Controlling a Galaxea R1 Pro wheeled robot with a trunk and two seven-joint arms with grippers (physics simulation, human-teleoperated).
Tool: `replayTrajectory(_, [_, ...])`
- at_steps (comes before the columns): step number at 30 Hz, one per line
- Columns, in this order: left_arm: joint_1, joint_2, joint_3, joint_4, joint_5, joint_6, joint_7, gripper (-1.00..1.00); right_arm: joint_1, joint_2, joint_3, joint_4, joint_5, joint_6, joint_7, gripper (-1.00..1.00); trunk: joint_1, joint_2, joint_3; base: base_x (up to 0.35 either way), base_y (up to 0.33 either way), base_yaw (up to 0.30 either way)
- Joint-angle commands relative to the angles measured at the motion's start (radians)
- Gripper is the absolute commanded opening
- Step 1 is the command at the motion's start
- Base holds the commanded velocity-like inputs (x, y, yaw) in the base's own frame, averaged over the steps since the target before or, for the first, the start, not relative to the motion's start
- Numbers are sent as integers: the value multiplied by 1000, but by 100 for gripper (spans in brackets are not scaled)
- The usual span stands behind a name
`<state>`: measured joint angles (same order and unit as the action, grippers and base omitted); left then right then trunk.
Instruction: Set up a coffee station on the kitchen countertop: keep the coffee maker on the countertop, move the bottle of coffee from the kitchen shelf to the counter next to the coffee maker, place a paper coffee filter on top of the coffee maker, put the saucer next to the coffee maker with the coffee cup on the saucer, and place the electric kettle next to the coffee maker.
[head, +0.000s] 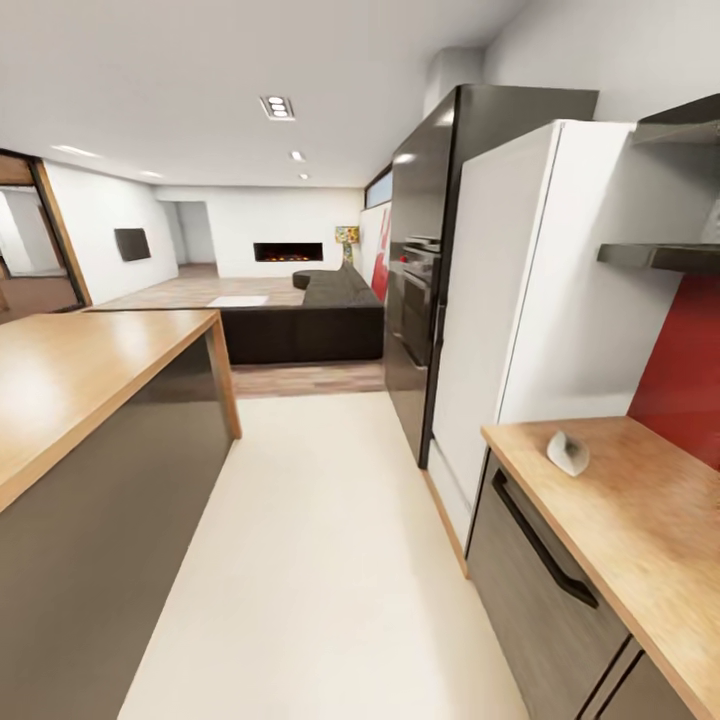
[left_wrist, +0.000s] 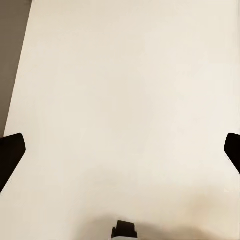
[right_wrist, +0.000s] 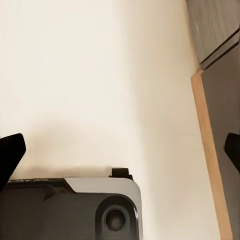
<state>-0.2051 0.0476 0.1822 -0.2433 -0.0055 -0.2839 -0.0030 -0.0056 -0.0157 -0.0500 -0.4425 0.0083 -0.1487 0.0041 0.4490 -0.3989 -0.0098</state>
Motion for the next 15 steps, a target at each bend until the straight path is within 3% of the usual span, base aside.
replayTrajectory(1, [0, 0, 2, 1, -1, -3, 0, 100, -1, 0, -1, 0, 0, -3, 1, 100, 1, -1, -2, 311, 158, -227])
replayTrajectory(15, [0, 0, 3, 1, -1, -4, 0, 100, -1, 2, 2, 1, 0, -3, 2, 100, 1, -1, -18, 310, 162, -180])
